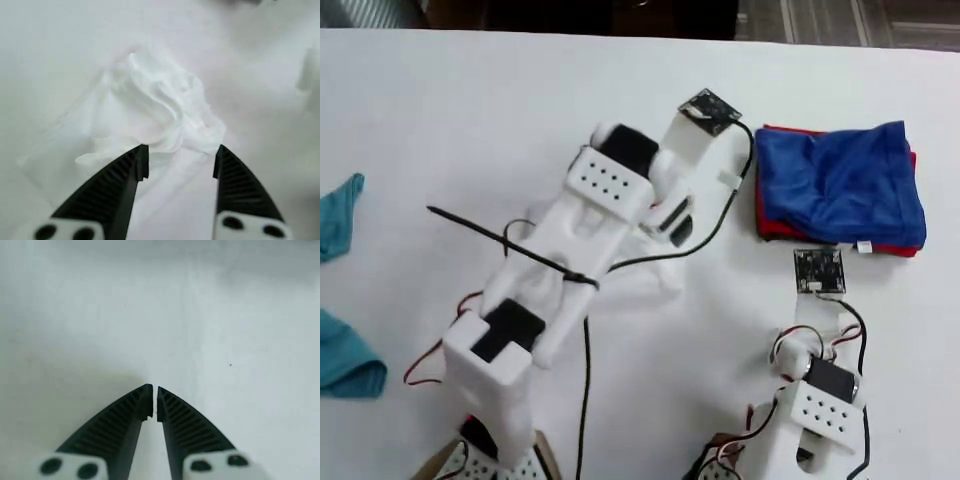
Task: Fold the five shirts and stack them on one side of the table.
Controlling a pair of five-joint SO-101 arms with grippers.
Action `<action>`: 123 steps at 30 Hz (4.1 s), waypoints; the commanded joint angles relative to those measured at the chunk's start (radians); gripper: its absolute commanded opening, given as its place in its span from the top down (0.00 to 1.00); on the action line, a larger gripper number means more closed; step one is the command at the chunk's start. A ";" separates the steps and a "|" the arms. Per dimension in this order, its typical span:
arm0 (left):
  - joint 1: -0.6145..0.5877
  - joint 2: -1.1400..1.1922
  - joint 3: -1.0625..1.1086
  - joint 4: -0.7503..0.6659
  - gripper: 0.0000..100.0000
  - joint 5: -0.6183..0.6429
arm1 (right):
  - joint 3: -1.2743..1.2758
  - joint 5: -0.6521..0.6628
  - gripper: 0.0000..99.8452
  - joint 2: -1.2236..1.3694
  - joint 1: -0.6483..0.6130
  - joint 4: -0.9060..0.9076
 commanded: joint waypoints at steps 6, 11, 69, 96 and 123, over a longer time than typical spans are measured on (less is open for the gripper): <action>-0.210 -0.020 -0.331 0.181 0.88 -0.144 | -0.002 -0.005 0.98 -0.019 0.001 -0.016; -0.476 -0.054 -0.444 0.201 0.96 -0.106 | -0.002 -0.005 0.98 -0.019 0.001 -0.021; -1.389 -1.045 1.744 -0.651 0.97 -0.290 | -2.128 -0.189 0.98 1.827 -1.058 0.780; -1.392 -1.045 1.745 -0.651 0.97 -0.290 | -1.537 -0.078 0.98 1.242 -0.957 0.707; -1.390 -1.045 1.747 -0.651 0.97 -0.290 | -1.662 -0.221 0.89 1.604 -0.722 0.314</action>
